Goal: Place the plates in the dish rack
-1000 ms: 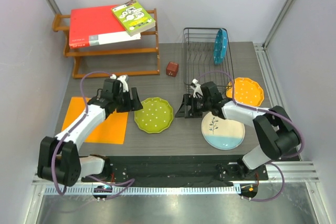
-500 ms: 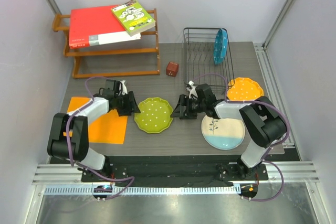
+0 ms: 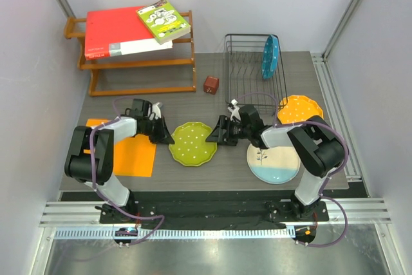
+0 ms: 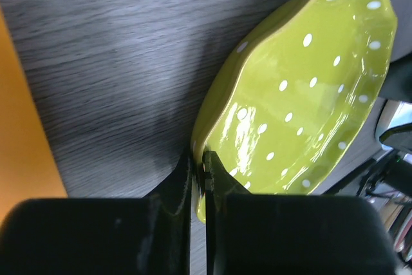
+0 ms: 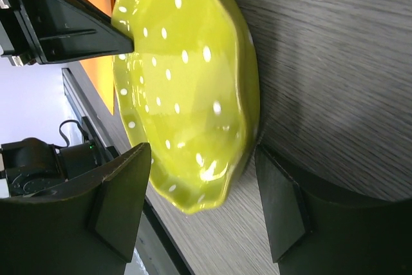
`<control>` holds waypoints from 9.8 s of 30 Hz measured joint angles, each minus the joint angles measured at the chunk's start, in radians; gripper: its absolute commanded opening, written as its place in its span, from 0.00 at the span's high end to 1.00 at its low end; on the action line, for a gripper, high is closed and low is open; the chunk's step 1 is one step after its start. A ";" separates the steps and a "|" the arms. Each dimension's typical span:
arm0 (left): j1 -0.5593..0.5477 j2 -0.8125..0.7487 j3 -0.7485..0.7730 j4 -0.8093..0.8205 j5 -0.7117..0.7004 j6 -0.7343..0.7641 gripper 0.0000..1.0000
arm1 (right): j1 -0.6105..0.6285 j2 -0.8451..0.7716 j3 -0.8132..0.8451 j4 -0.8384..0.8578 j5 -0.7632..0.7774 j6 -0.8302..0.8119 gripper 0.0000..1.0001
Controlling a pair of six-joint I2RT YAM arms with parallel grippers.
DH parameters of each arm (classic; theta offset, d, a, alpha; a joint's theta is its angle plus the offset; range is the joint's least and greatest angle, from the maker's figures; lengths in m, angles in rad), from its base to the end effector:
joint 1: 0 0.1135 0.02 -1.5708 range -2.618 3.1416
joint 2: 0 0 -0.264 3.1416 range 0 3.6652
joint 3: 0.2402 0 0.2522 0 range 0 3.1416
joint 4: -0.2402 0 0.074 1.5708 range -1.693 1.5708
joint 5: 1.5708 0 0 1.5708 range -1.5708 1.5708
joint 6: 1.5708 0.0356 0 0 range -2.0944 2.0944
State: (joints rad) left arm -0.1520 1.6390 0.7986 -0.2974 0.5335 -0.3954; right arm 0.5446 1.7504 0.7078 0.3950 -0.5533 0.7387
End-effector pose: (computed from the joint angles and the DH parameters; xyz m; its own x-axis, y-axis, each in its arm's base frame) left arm 0.2839 -0.0618 0.1394 -0.9595 -0.1885 -0.2094 -0.0306 0.8086 -0.5876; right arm 0.2688 0.1847 0.1290 -0.9197 0.1127 -0.3762 -0.2435 0.5879 0.7714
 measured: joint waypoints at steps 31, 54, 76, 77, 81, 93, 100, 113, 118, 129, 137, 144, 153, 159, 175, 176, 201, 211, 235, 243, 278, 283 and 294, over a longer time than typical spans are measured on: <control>-0.001 0.015 -0.023 0.079 0.065 -0.023 0.99 | 0.041 0.044 0.053 -0.048 0.076 0.047 0.77; -0.018 -0.595 0.127 -0.097 -0.071 0.157 0.01 | -0.079 -0.038 0.614 -0.827 0.039 -0.397 0.99; -0.043 -0.618 0.138 -0.098 -0.227 0.194 0.01 | -0.220 0.014 1.250 -0.858 1.098 -0.743 0.99; -0.044 -0.618 0.137 -0.095 -0.227 0.194 0.01 | -0.212 0.038 1.254 -0.828 1.151 -0.756 0.99; -0.044 -0.619 0.125 -0.089 -0.228 0.194 0.01 | -0.192 0.165 1.315 -0.788 1.305 -0.798 0.99; -0.044 -0.631 0.084 -0.085 -0.229 0.194 0.01 | -0.184 0.422 1.513 -0.767 1.461 -0.891 0.99; -0.044 -0.634 0.074 -0.081 -0.237 0.195 0.00 | -0.180 0.435 1.540 -0.786 1.482 -0.893 0.99; -0.045 -0.634 0.037 -0.074 -0.245 0.194 0.01 | -0.179 0.573 1.579 -0.839 1.483 -0.838 0.99; -0.045 -0.634 0.029 -0.074 -0.246 0.194 0.00 | -0.179 0.578 1.580 -0.860 1.479 -0.811 0.99; -0.044 -0.634 0.029 -0.074 -0.246 0.188 0.01 | -0.180 0.647 1.582 -0.903 1.455 -0.758 0.66; -0.179 -0.634 0.001 -0.052 -0.239 0.158 0.06 | -0.155 0.541 1.520 -0.910 1.440 -0.758 0.37; -0.396 -0.625 -0.079 0.014 -0.174 0.080 0.09 | -0.064 0.203 1.349 -0.905 1.423 -0.762 0.29; -0.585 -0.370 -0.100 0.248 -0.164 -0.154 0.20 | -0.101 -0.325 0.865 -0.900 1.258 -0.766 0.23; -0.705 -0.172 0.040 0.243 -0.255 -0.243 0.35 | -0.165 -0.446 0.694 -0.976 1.146 -0.771 0.23; -0.840 0.245 0.436 0.015 -0.500 -0.343 1.00 | -0.243 -0.861 0.401 -1.012 1.093 -0.835 0.24; -0.858 0.250 0.452 0.014 -0.500 -0.336 1.00 | -0.246 -0.869 0.391 -1.012 1.093 -0.835 0.24; -0.931 0.369 0.524 0.101 -0.527 -0.303 1.00 | -0.263 -0.891 0.355 -1.289 0.787 -0.780 0.07; -0.791 0.051 0.141 0.102 -0.583 -0.249 1.00 | -0.265 -0.831 0.304 -1.249 0.561 -0.713 0.07; -0.289 -0.336 0.016 -0.018 -0.492 -0.063 0.25 | -0.206 -0.519 -0.089 -0.606 0.028 -0.238 0.13; -0.193 -0.343 -0.082 -0.076 -0.472 -0.074 0.31 | -0.113 -0.400 -0.166 -0.352 -0.002 -0.090 0.14; -0.147 -0.442 -0.061 -0.158 -0.363 -0.130 0.32 | 0.014 -0.077 -0.130 0.082 -0.019 0.133 0.16; -0.121 -0.354 -0.099 -0.167 -0.399 -0.146 0.32 | 0.048 -0.061 -0.110 0.081 -0.018 0.129 0.16; -0.109 -0.214 -0.117 -0.044 -0.303 -0.168 0.55 | 0.054 -0.027 -0.106 0.130 -0.027 0.180 0.11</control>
State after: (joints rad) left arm -0.2611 1.4250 0.6811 -0.3416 0.2306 -0.5632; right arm 0.5983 1.7229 0.6014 0.5251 -0.5800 0.9192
